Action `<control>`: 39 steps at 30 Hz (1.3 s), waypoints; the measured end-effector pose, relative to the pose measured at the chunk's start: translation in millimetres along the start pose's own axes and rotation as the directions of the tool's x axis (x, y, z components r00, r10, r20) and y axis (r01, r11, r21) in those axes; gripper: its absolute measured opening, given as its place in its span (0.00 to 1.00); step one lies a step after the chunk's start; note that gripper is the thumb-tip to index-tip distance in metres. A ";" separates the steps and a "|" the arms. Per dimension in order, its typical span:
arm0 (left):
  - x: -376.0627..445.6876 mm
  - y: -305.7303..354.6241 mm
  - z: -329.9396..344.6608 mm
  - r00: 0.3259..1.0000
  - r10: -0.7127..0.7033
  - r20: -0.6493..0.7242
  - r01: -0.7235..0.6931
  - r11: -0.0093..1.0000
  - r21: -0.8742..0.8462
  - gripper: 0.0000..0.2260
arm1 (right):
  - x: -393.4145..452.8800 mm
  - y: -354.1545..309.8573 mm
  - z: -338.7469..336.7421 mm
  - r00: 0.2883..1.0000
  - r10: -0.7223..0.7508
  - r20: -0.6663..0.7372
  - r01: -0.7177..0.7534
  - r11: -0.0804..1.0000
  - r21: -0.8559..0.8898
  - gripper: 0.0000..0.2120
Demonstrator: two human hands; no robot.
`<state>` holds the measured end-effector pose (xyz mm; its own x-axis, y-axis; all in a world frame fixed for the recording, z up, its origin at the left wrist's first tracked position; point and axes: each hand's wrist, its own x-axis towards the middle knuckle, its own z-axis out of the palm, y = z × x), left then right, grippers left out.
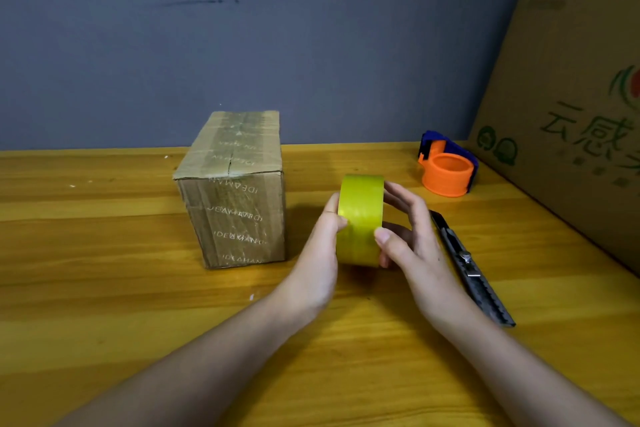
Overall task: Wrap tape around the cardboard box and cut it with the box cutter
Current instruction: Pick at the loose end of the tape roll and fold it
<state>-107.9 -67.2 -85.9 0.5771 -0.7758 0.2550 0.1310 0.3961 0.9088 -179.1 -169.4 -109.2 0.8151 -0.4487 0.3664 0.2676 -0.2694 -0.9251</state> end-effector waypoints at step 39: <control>-3.0 -21.1 -17.1 0.972 0.228 -0.065 -0.113 0.686 0.719 0.24 | 1.8 -3.5 -6.6 0.983 -0.172 -0.071 0.118 0.872 -0.475 0.26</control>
<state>-98.6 -64.8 -111.5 0.6427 -0.6316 0.4336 -0.5551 0.0061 0.8318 -182.0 -175.0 -104.7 0.7183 -0.4550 0.5263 0.0858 -0.6927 -0.7161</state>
